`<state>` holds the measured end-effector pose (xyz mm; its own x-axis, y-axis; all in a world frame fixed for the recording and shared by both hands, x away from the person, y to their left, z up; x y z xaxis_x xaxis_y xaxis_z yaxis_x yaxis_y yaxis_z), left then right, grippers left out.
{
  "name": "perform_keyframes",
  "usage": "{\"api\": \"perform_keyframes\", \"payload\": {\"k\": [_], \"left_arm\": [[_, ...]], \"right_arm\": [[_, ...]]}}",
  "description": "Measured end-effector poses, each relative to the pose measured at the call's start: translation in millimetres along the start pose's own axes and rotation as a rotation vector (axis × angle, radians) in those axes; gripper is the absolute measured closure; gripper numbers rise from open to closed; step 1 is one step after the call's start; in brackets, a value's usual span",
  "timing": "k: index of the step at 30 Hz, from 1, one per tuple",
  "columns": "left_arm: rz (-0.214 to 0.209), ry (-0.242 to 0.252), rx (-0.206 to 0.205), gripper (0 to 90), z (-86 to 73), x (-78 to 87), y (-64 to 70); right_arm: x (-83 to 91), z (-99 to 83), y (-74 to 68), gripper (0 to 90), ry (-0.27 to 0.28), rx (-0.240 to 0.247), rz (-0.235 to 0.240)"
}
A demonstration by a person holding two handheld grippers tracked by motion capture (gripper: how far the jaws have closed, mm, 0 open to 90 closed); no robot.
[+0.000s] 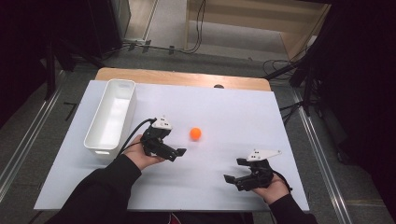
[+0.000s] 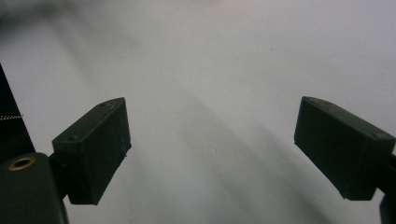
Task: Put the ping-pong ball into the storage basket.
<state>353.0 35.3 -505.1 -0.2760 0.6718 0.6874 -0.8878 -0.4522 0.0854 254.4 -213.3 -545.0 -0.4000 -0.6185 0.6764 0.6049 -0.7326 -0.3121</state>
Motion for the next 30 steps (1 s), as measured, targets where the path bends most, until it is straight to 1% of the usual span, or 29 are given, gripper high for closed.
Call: {"api": "perform_keyframes", "payload": {"k": [4, 12, 14, 15, 17, 20, 22, 24, 25, 26, 28, 30], "left_arm": [[-0.004, -0.003, 0.003, 2.2, 2.8, -1.8, -0.8], [-0.01, 0.002, -0.006, 2.2, 13.2, -6.4, -2.8], [-0.009, 0.0, -0.002, 2.2, 15.4, -8.7, -3.6], [-0.025, 0.002, 0.006, 2.2, 17.2, -10.6, -4.4], [-0.043, 0.007, 0.012, 2.2, 18.5, -12.5, -5.5], [-0.037, 0.002, 0.019, 2.2, 20.7, -15.9, -7.4], [-0.038, -0.001, 0.008, 2.2, 22.7, -17.1, -9.0], [-0.034, 0.003, 0.01, 2.2, 24.0, -17.9, -9.7], [-0.026, 0.0, 0.012, 2.2, 25.8, -18.9, -11.6], [-0.019, -0.003, 0.003, 2.2, 26.7, -19.1, -13.1], [-0.017, 0.003, 0.011, 2.2, 29.0, -20.0, -14.2], [-0.015, -0.003, 0.009, 2.2, 30.3, -20.9, -15.8]], "right_arm": [[0.5, 0.9, 0.9, 9.5, 0.006, -0.002, -0.009], [0.5, 0.8, 2.2, 9.5, 0.007, -0.001, -0.019], [0.9, 0.6, 2.5, 9.5, 0.006, -0.01, -0.022], [1.3, 0.5, 2.8, 9.5, 0.005, -0.011, -0.022], [1.5, 0.7, 3.1, 9.5, 0.008, -0.011, -0.021], [1.1, 0.2, 2.6, 9.5, 0.004, -0.014, -0.023], [1.0, 0.2, 2.5, 9.5, 0.004, -0.014, -0.022], [1.0, 0.1, 2.5, 9.5, 0.003, -0.013, -0.022], [1.0, -0.3, 3.0, 9.5, 0.0, -0.014, -0.025], [1.1, -0.6, 3.2, 9.5, -0.001, -0.014, -0.026], [1.5, -0.8, 3.5, 9.5, -0.002, -0.016, -0.024], [1.6, -0.8, 3.5, 9.5, -0.001, -0.017, -0.022]]}}
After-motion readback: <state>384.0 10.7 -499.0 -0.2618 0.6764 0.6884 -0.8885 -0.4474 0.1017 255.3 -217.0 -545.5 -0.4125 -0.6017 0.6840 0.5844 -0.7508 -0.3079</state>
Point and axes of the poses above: each handheld gripper's, and its own axes: x roughly backward along the jaws, z roughly out of its top, y roughly to its right, the point moved 7 cm from there along -x, roughly forward along the jaws, and after that the axes turned 5 degrees about -x, right-handed, at the moved point
